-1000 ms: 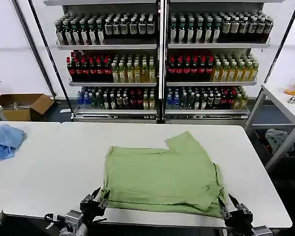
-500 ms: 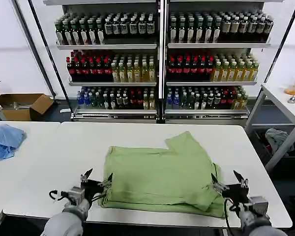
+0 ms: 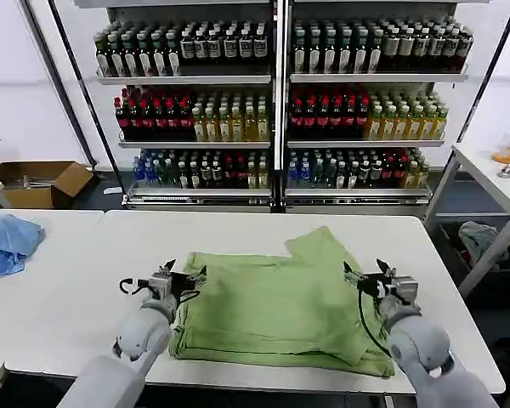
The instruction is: Fold and organize the clothes.
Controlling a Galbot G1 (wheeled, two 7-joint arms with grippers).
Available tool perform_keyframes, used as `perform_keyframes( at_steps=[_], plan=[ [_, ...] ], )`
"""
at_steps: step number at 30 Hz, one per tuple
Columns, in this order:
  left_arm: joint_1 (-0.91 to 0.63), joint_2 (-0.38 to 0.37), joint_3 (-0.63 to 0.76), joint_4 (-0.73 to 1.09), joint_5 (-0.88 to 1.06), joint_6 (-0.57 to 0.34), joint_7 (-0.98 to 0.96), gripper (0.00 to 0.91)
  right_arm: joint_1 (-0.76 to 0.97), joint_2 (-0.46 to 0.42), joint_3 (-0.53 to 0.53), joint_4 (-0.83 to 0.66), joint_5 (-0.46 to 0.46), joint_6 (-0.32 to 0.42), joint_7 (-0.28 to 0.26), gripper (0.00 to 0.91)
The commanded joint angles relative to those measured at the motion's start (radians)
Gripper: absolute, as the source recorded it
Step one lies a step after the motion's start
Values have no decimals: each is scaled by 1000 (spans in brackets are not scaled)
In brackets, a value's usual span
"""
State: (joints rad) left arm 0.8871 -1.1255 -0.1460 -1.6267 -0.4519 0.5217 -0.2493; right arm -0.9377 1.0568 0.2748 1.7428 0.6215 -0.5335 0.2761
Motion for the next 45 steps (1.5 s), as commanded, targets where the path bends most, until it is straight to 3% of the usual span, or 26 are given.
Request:
perform_keyframes(
  at_steps=[1,18,19,20,21,22,23,24,25,26,42,45],
  plan=[
    [-215,-86,64,295,12,-3,0,907,269,57,-124,-293,39,-19,2,907],
    [-194,-92,69,279,-23,27,-1,907,476,168,-224,-638,48,-19,-45,907],
    [-193,-91,69,273,-25,27,0,826,482,172,-225,-656,49,-20,-46,907],
    [-191,-90,69,269,-26,26,1,685,491,176,-226,-682,48,-21,-47,907],
    [-186,-88,69,264,-29,26,3,403,497,183,-227,-701,49,-23,-49,907],
    [-184,-87,68,260,-32,26,4,222,498,185,-227,-706,49,-24,-51,907],
    [-179,-83,68,255,-37,24,6,151,499,188,-225,-720,51,-27,-53,826],
    [-176,-80,67,251,-40,23,7,71,497,190,-222,-723,55,-34,-57,403],
    [-174,-79,67,249,-41,21,10,60,495,190,-220,-723,58,-37,-58,60],
    [-168,-74,67,244,-43,19,13,50,491,191,-219,-723,61,-40,-57,0],
    [-129,-48,55,190,-108,5,29,30,422,180,-205,-636,68,-43,-63,0],
    [-125,-43,46,177,-129,-13,31,30,397,172,-200,-571,60,-7,-61,0]
  ],
)
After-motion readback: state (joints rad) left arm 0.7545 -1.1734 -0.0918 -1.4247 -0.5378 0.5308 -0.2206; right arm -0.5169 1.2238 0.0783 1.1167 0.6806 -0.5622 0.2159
